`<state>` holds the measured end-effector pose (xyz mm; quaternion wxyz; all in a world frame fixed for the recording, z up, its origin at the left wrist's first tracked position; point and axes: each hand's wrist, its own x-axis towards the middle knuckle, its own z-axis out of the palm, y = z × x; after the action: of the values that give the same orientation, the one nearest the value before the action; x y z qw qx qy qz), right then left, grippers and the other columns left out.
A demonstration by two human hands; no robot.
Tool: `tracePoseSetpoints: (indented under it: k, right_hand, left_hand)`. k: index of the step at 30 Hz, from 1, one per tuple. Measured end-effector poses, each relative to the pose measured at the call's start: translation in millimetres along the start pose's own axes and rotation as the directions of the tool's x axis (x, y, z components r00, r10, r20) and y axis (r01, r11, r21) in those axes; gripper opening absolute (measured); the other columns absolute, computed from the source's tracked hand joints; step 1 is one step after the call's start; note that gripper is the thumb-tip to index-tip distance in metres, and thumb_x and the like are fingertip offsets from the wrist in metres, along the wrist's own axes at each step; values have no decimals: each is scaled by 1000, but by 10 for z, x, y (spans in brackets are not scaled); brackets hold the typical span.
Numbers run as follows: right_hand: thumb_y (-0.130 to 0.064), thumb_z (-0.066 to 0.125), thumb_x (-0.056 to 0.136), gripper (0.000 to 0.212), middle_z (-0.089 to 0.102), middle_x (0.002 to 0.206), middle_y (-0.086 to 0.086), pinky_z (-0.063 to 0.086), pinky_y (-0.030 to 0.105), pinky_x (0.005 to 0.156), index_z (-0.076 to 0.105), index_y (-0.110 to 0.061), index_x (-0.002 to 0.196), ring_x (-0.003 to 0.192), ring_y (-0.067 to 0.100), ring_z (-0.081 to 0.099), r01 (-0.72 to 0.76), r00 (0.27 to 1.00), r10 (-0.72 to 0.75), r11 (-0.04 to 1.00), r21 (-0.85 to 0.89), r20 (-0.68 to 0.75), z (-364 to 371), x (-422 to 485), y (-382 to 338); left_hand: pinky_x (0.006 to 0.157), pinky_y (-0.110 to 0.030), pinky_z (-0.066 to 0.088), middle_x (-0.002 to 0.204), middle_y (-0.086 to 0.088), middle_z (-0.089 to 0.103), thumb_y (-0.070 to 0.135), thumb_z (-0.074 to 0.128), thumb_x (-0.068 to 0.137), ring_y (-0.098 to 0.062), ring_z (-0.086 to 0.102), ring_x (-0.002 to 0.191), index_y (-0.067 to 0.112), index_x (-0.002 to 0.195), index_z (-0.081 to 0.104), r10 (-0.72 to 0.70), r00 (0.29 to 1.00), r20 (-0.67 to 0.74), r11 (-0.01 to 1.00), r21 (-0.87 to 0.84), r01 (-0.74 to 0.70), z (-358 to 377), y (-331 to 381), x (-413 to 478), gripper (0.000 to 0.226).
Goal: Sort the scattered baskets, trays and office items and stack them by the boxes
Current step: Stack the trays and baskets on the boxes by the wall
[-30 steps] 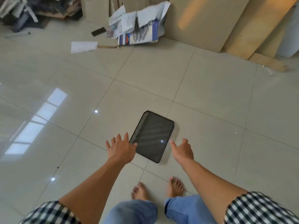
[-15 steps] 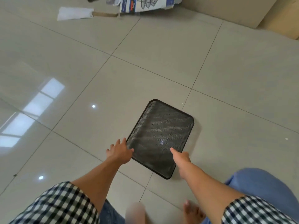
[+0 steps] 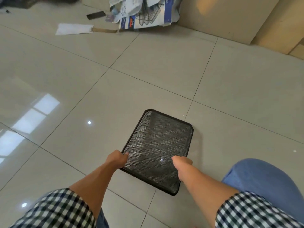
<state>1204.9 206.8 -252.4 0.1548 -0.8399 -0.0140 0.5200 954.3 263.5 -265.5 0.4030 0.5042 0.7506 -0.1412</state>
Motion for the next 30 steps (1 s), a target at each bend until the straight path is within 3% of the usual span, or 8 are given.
tracePoseSetpoints:
  k: [4, 7, 11, 15, 19, 23, 26, 30]
  right_hand:
    - [-32, 64, 96, 67, 54, 137, 17, 42, 36, 74, 25, -14, 147, 96, 35, 58, 62, 993, -71, 994, -92, -96, -46, 21, -53]
    - [-37, 59, 100, 55, 59, 130, 17, 49, 40, 78, 31, -18, 143, 95, 36, 58, 168, 969, -196, 969, -180, -151, -47, -9, -83]
    - [-29, 52, 102, 22, 65, 114, 17, 53, 43, 85, 49, -16, 120, 97, 38, 62, 315, 914, -361, 920, -232, -188, -195, -363, -264]
    - [-30, 54, 103, 11, 69, 101, 8, 46, 34, 72, 52, -20, 99, 81, 28, 56, 421, 850, -494, 845, -331, -180, -531, -1384, -505]
    - [-36, 53, 103, 26, 69, 111, 8, 48, 33, 76, 60, -14, 114, 88, 26, 60, 524, 815, -579, 720, -455, 23, -904, -2726, -897]
    - [-43, 44, 105, 30, 67, 100, 6, 63, 46, 69, 55, -17, 116, 81, 27, 71, 537, 843, -438, 717, -444, 313, -1184, -3967, -1096]
    - [-44, 44, 105, 37, 63, 101, 5, 57, 40, 74, 57, -12, 121, 86, 25, 64, 575, 816, -393, 628, -524, 423, -1360, -4682, -1073]
    - [-34, 51, 104, 31, 70, 108, 14, 59, 53, 86, 60, -8, 118, 94, 36, 71, 600, 786, -334, 613, -513, 521, -1552, -5343, -898]
  left_hand:
    - [80, -38, 58, 96, -16, 70, 46, 47, 103, -29, 66, 81, 1, 95, 61, -11, 985, -170, 995, -100, -6, -20, 70, 8, 48]
    - [75, -45, 61, 91, -16, 69, 44, 44, 104, -33, 71, 73, 3, 99, 55, -2, 978, -209, 967, -250, -51, -56, 121, -67, 42]
    - [76, -47, 60, 89, -18, 69, 38, 40, 106, -37, 70, 79, 6, 97, 57, -12, 960, -278, 942, -324, -82, -298, 52, -497, 37]
    - [82, -47, 54, 89, -16, 71, 39, 39, 106, -38, 65, 91, 8, 95, 55, -144, 934, -328, 891, -453, -22, -689, -76, -1581, 37]
    - [79, -44, 50, 86, -15, 68, 37, 39, 106, -38, 62, 89, 8, 92, 54, -317, 878, -358, 787, -616, 33, -1271, -217, -2902, 36]
    - [83, -47, 51, 88, -15, 70, 36, 39, 106, -37, 63, 89, 10, 91, 55, -482, 809, -337, 685, -720, 109, -1784, -421, -4201, 34]
    - [75, -42, 45, 83, -14, 65, 34, 41, 106, -37, 59, 85, 8, 90, 55, -596, 718, -360, 622, -773, 128, -2014, -503, -5089, 34]
    - [66, -37, 34, 70, -2, 53, 34, 41, 107, -28, 49, 71, 10, 84, 50, -746, 560, -360, 521, -840, 154, -2096, -446, -6033, 34]
